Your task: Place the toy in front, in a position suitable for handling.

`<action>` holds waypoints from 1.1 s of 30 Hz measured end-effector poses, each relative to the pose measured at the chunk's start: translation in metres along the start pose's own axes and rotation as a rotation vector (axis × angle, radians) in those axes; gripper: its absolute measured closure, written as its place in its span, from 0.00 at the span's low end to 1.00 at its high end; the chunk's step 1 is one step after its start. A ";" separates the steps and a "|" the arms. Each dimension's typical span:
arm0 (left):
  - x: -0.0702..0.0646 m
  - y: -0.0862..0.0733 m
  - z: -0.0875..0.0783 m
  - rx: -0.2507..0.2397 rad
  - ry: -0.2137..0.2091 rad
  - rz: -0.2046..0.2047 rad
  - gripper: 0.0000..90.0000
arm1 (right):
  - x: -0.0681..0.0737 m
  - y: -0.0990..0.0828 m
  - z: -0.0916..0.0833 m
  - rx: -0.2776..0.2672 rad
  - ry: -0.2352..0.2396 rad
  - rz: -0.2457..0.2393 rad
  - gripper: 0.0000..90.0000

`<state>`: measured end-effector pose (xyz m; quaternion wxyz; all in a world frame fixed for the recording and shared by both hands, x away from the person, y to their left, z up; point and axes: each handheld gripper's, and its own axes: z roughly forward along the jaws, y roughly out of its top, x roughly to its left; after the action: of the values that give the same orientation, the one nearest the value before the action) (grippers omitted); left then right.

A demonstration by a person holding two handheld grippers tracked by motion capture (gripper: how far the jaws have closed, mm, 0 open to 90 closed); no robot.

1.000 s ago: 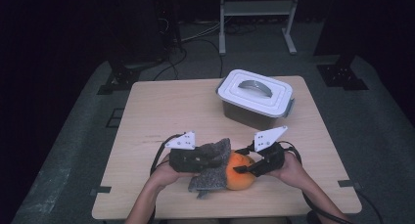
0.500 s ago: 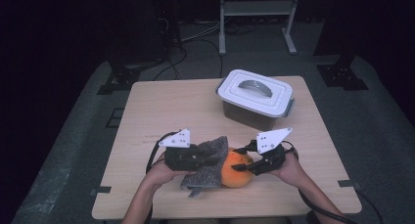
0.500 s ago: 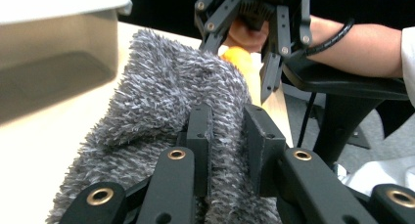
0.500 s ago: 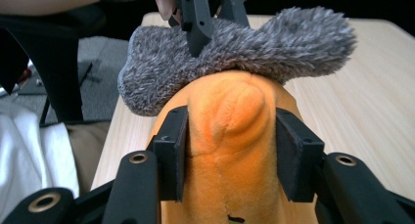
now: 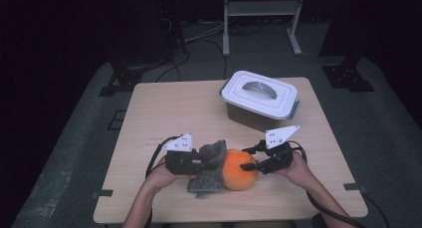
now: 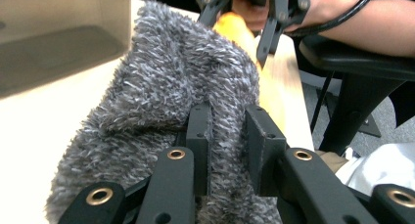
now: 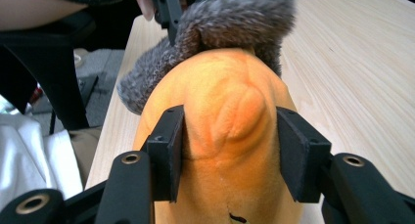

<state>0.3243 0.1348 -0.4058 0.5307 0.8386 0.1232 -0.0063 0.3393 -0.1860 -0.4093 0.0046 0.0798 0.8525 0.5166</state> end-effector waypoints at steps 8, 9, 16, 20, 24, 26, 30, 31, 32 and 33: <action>-0.014 0.016 0.005 -0.072 -0.056 0.064 0.82 | 0.010 0.006 0.010 0.007 0.020 -0.037 0.53; -0.017 0.019 0.008 -0.073 -0.063 0.069 0.82 | 0.010 0.006 0.010 0.007 0.020 -0.037 0.53; -0.012 0.014 0.006 -0.014 0.014 0.064 0.83 | 0.009 0.004 0.009 0.028 0.015 -0.053 0.54; -0.004 0.004 0.002 -0.013 0.036 0.028 0.83 | 0.002 -0.001 -0.002 0.020 0.007 -0.012 0.54; -0.007 0.005 0.007 -0.021 0.005 0.031 0.83 | -0.003 0.000 -0.004 0.042 0.015 0.088 0.34; -0.010 0.008 0.008 -0.015 -0.006 0.041 0.83 | -0.003 0.003 -0.004 0.091 -0.002 0.161 0.23; -0.014 0.010 0.012 -0.009 -0.025 0.050 0.83 | 0.000 -0.004 0.000 0.102 0.022 0.178 0.26; -0.015 0.011 0.012 -0.011 -0.022 0.050 0.83 | 0.000 -0.006 0.001 0.099 0.030 0.180 0.30; -0.015 0.012 0.012 -0.012 -0.021 0.052 0.83 | 0.000 -0.006 0.000 0.098 0.031 0.166 0.33; -0.015 0.013 0.011 -0.015 -0.016 0.055 0.83 | 0.001 -0.006 0.000 0.098 0.026 0.141 0.37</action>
<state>0.3136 0.1170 -0.3965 0.5379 0.8375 0.0960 0.0025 0.3375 -0.1883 -0.4142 -0.0468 0.1327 0.8689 0.4745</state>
